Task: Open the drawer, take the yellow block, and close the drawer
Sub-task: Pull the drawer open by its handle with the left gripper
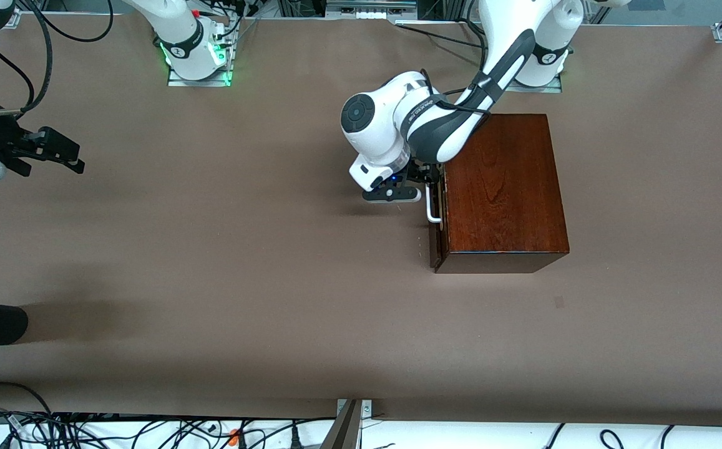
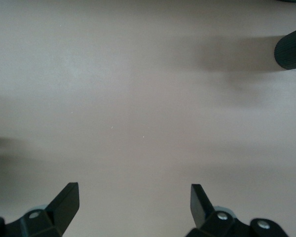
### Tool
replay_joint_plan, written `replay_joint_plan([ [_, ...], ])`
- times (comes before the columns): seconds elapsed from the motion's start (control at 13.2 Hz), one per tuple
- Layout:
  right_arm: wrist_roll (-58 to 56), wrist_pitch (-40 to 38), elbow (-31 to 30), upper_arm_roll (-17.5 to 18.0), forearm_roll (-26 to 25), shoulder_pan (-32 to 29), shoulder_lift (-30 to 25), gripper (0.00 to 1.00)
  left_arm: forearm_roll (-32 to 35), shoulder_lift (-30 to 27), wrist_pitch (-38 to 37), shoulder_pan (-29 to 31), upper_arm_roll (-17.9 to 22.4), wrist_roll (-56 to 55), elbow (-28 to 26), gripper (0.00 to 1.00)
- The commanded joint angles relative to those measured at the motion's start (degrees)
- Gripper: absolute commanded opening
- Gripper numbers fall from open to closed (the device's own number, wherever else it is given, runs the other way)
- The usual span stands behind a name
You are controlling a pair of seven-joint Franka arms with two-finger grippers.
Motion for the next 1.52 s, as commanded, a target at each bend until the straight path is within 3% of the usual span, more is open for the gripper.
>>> replay_joint_plan([
  [0.0,-0.1,-0.8,0.8,0.0,-0.1,0.0,0.1,1.00,1.5,1.5,1.5,-0.6,0.0,-0.8,1.8,1.00],
  [1.44,-0.1,-0.8,0.8,0.0,-0.1,0.0,0.1,1.00,0.5,7.7,4.1,-4.4,-0.3,-6.1,12.8,1.00],
])
